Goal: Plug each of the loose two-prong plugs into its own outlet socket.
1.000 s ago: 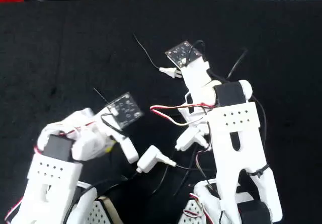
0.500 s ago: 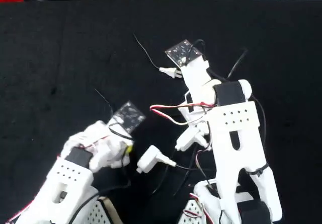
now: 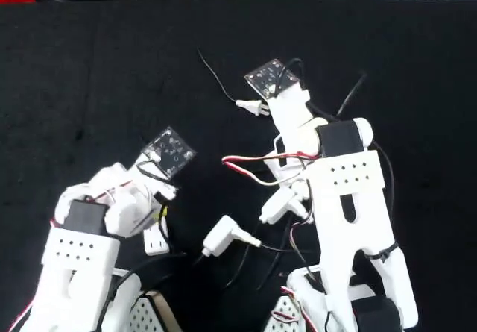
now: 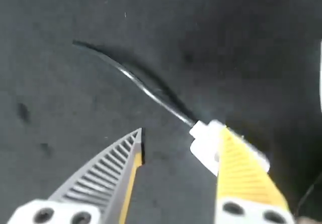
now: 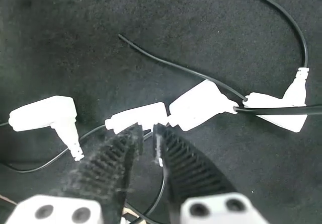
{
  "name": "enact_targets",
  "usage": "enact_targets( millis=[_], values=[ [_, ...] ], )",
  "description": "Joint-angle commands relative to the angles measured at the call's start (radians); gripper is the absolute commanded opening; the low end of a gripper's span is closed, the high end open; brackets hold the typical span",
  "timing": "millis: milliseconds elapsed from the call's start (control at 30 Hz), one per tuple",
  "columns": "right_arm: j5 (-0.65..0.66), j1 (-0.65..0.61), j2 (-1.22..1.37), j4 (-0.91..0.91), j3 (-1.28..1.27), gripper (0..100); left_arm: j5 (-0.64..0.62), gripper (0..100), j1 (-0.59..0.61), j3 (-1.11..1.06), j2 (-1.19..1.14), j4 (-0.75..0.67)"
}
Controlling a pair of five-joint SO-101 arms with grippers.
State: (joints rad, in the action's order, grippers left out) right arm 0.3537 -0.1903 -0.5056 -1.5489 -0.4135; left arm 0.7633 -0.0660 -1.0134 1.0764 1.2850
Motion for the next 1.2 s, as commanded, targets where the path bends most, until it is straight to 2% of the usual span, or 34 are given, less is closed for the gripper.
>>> enact_targets(
  millis=[0,100,133,200,400,567,833,1067,1167],
  values=[
    [0.005,0.012,-0.002,0.017,0.002,5.1,0.422,24,0.021,0.107,0.014,0.135],
    [0.005,0.012,-0.002,0.017,0.002,5.1,0.775,23,0.045,0.084,0.014,0.184],
    [0.005,0.012,-0.002,0.017,0.002,5.1,0.845,23,0.042,0.064,0.014,0.181],
    [0.005,0.012,-0.002,0.017,0.002,5.1,0.904,23,0.019,0.022,0.014,0.150],
    [0.005,0.014,-0.004,0.017,0.002,5.2,0.967,20,-0.070,-0.199,0.014,-0.080],
    [0.005,0.014,-0.004,0.017,0.002,5.2,0.964,21,-0.074,-0.311,0.014,-0.232],
    [0.006,0.014,-0.005,0.017,0.004,5.2,0.959,21,-0.099,-0.361,0.014,-0.244],
    [0.006,0.014,-0.005,0.017,0.004,5.2,0.832,21,-0.232,-0.355,0.014,-0.242],
    [0.006,0.014,-0.005,0.017,0.002,5.2,0.859,21,-0.213,-0.294,0.014,-0.229]
  ],
)
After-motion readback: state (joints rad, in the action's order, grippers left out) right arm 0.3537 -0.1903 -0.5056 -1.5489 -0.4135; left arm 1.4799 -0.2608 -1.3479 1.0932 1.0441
